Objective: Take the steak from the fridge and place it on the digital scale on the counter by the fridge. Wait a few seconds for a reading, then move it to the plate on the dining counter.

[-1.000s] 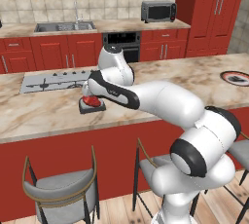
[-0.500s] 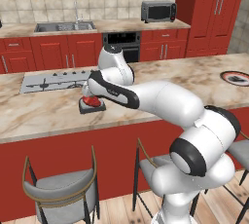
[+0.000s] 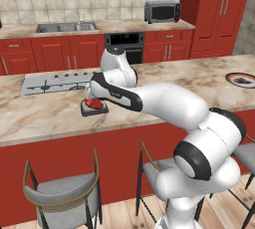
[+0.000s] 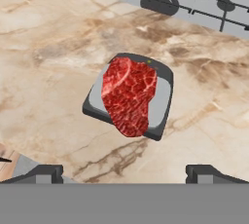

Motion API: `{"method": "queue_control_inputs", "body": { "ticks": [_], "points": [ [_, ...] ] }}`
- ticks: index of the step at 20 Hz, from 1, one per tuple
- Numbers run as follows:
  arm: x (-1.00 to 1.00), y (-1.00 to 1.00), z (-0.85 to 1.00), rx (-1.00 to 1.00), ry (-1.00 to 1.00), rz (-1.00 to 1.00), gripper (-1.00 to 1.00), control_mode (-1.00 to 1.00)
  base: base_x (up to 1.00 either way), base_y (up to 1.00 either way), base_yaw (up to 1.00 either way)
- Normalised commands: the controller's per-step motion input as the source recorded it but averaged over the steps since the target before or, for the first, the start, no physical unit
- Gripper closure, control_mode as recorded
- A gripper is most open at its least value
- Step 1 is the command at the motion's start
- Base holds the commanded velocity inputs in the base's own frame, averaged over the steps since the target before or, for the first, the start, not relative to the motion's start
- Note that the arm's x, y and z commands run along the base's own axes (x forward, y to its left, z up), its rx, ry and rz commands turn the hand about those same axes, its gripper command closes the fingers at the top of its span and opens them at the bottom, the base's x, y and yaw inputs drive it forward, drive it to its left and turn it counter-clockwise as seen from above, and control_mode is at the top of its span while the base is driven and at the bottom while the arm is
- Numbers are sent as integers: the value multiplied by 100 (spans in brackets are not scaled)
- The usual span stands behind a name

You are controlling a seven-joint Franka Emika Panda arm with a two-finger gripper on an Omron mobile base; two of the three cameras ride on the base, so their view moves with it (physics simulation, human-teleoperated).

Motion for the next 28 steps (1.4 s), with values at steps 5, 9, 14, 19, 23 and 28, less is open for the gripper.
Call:
{"method": "queue_control_inputs", "body": {
  "ticks": [5, 9, 14, 19, 23, 28],
  "points": [
    [0, 0, 0, 0, 0, -2, -100, -100, 0, 0, 0],
    [0, 0, -1, 0, 0, -2, -100, -100, 0, 0, 0],
    [0, 0, -1, 0, 0, -2, -100, -100, 0, 0, 0],
    [0, 0, -2, 0, 0, -2, -100, -100, 0, 0, 0],
    [0, 0, -1, 0, 0, -2, -100, -100, 0, 0, 0],
    [0, 0, -2, 0, 0, -2, -100, -100, 0, 0, 0]
  ]
}}
